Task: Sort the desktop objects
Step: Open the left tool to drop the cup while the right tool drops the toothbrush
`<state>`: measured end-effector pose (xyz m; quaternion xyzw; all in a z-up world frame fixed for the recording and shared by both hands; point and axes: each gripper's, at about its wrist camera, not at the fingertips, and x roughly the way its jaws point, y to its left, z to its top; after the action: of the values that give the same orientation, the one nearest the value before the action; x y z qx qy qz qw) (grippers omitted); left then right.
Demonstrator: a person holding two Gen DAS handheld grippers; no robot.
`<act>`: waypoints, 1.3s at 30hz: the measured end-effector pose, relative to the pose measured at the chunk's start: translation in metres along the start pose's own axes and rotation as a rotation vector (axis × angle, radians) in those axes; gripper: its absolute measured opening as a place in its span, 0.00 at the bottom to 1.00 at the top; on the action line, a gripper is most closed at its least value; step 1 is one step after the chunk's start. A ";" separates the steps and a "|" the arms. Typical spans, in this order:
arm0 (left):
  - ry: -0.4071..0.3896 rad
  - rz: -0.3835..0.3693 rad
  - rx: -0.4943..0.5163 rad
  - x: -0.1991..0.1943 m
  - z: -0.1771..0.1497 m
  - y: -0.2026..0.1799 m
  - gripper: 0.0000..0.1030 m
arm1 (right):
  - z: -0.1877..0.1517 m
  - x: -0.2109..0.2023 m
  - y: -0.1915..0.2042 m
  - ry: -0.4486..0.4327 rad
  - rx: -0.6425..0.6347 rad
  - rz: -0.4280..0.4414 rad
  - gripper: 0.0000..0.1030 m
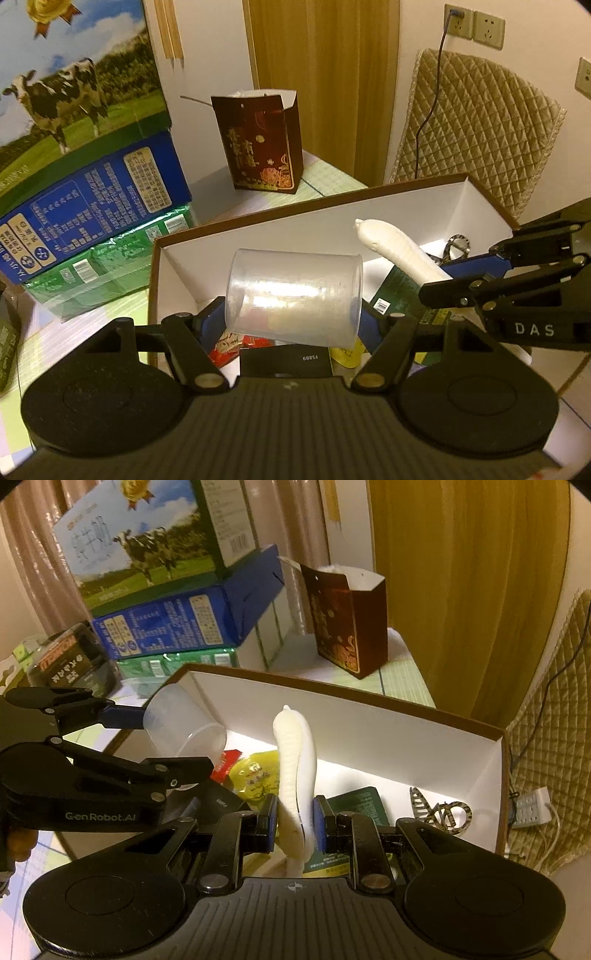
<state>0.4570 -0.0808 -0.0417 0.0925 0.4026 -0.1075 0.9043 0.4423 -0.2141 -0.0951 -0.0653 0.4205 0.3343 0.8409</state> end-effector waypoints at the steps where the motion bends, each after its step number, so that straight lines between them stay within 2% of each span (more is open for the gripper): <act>1: 0.006 -0.001 -0.001 0.004 0.001 0.000 0.67 | 0.000 0.003 -0.002 0.005 0.004 -0.002 0.17; 2: 0.012 0.001 0.000 0.008 0.002 0.000 0.67 | 0.001 0.006 -0.003 0.008 0.009 -0.003 0.17; 5: 0.028 0.007 0.005 0.020 0.005 0.001 0.58 | 0.002 0.014 -0.008 0.023 0.024 -0.004 0.17; 12: 0.061 0.010 0.001 0.041 0.008 0.004 0.58 | 0.003 0.031 -0.014 0.055 0.037 -0.011 0.17; 26: 0.056 0.009 -0.015 0.044 0.007 0.013 0.67 | 0.003 0.047 -0.015 0.073 0.053 -0.018 0.17; 28: 0.052 0.008 -0.018 0.042 0.007 0.013 0.73 | 0.004 0.048 -0.016 0.067 0.057 -0.018 0.19; 30: 0.049 0.006 -0.026 0.039 0.007 0.014 0.80 | 0.004 0.046 -0.017 0.054 0.066 -0.013 0.35; 31: 0.046 0.008 -0.031 0.038 0.006 0.015 0.80 | 0.003 0.044 -0.017 0.046 0.069 -0.026 0.47; 32: 0.043 0.011 -0.037 0.035 0.006 0.016 0.81 | 0.002 0.041 -0.017 0.036 0.064 -0.041 0.55; 36: 0.035 0.008 -0.064 0.025 0.003 0.021 0.85 | -0.002 0.026 -0.017 0.001 0.075 -0.015 0.68; 38: 0.029 0.013 -0.069 0.017 0.002 0.022 0.88 | -0.005 0.016 -0.015 -0.016 0.073 -0.008 0.80; 39: 0.023 0.018 -0.071 0.013 0.001 0.021 0.90 | -0.006 0.011 -0.013 -0.025 0.069 -0.008 0.82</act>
<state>0.4714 -0.0622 -0.0489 0.0652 0.4156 -0.0840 0.9033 0.4504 -0.2207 -0.1097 -0.0339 0.4211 0.3170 0.8491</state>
